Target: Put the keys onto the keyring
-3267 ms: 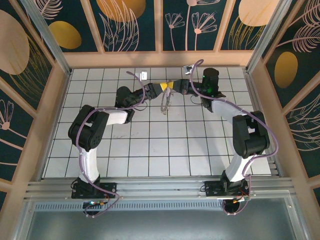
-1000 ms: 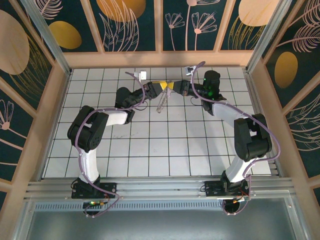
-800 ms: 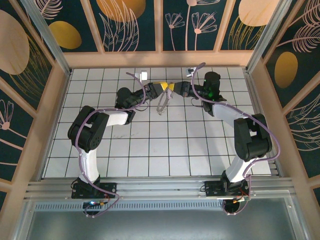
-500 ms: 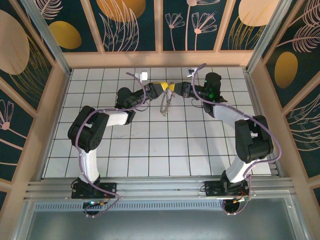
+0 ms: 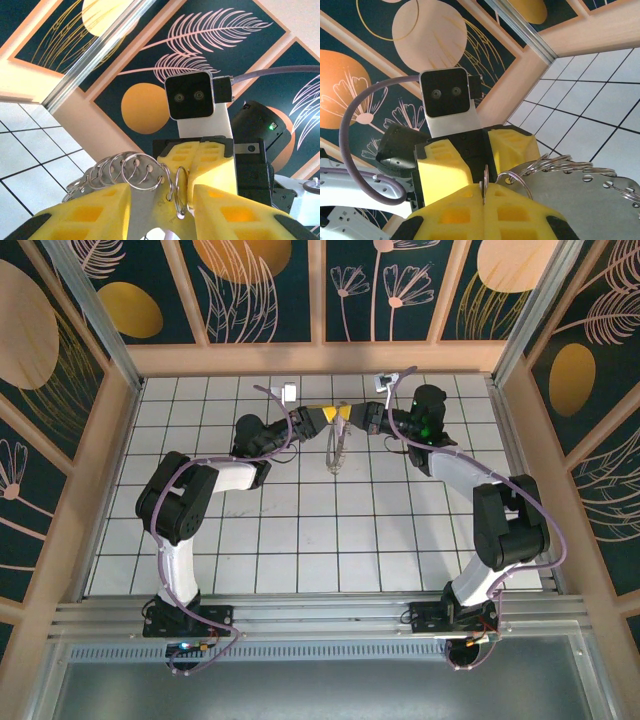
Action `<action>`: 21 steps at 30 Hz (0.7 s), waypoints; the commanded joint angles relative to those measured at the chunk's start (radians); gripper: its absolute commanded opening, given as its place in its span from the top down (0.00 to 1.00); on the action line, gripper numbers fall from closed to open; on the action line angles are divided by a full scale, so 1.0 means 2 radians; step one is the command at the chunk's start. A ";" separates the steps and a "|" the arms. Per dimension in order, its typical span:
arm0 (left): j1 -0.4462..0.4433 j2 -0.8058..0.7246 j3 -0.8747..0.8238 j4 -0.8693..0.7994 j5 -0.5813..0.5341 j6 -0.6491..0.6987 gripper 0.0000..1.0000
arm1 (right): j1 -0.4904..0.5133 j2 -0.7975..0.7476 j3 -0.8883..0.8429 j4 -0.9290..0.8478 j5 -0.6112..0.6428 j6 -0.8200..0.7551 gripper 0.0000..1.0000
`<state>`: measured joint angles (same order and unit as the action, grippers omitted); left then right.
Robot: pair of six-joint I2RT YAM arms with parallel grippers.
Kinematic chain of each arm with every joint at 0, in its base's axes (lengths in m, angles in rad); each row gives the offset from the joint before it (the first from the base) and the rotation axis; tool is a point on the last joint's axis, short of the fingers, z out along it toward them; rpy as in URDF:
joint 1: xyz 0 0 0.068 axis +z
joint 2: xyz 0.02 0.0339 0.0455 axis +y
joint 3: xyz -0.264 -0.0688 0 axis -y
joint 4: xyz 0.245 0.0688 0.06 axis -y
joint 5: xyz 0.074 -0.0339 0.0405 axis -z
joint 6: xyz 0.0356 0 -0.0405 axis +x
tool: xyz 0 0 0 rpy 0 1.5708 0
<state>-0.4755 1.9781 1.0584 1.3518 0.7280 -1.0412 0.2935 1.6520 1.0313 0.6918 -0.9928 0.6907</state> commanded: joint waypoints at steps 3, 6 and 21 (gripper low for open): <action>-0.007 0.007 0.011 0.033 0.015 -0.006 0.63 | -0.002 0.009 0.011 0.042 -0.008 0.009 1.00; -0.008 0.009 0.013 0.037 0.016 -0.008 0.63 | 0.000 0.013 0.012 0.039 -0.010 0.007 1.00; -0.008 0.011 0.015 0.056 0.020 -0.016 0.93 | -0.002 0.017 0.007 0.036 -0.010 0.003 1.00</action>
<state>-0.4866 1.9926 1.0645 1.3922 0.7361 -1.0744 0.2897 1.6768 1.0313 0.7120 -0.9966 0.6945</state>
